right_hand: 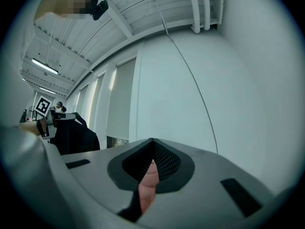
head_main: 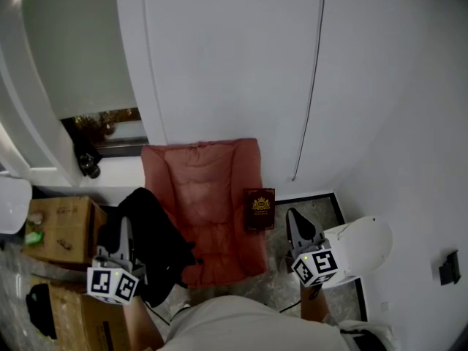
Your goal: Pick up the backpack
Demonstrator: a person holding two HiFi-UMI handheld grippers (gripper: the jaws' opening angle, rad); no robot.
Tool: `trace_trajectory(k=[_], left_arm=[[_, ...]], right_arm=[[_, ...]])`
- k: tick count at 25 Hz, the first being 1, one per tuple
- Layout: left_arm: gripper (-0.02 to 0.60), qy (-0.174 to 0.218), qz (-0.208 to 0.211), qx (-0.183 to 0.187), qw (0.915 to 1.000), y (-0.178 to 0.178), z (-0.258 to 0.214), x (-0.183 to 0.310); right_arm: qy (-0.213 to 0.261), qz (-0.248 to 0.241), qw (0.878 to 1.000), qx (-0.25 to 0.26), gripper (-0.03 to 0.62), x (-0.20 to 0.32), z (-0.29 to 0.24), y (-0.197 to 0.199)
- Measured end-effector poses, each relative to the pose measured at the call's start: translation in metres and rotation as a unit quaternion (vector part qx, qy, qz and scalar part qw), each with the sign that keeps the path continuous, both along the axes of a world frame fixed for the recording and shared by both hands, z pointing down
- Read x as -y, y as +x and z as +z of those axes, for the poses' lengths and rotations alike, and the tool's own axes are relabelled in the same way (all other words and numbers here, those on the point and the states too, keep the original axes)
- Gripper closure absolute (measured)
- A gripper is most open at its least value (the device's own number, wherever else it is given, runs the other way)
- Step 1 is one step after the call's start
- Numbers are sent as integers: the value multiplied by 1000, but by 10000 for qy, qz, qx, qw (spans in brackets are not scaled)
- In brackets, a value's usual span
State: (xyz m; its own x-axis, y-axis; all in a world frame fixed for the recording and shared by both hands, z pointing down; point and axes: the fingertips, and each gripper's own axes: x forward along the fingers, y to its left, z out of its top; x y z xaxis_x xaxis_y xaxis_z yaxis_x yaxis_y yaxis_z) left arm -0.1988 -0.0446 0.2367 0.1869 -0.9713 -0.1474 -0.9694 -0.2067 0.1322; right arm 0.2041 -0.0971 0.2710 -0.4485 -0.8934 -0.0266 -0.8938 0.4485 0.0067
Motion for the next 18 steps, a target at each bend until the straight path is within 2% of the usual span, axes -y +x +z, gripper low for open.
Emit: trace_trajectory(k=[7,18], left_arm=[[561,14,75,-63,10000,4,2,-10],[561,-89,428,-292,9986,8,8,-19]], right_arm=[[89,-217,9995,-217,574,-16,-5,-10],[52,-125,9994,-331,574,-34,-8,-15]])
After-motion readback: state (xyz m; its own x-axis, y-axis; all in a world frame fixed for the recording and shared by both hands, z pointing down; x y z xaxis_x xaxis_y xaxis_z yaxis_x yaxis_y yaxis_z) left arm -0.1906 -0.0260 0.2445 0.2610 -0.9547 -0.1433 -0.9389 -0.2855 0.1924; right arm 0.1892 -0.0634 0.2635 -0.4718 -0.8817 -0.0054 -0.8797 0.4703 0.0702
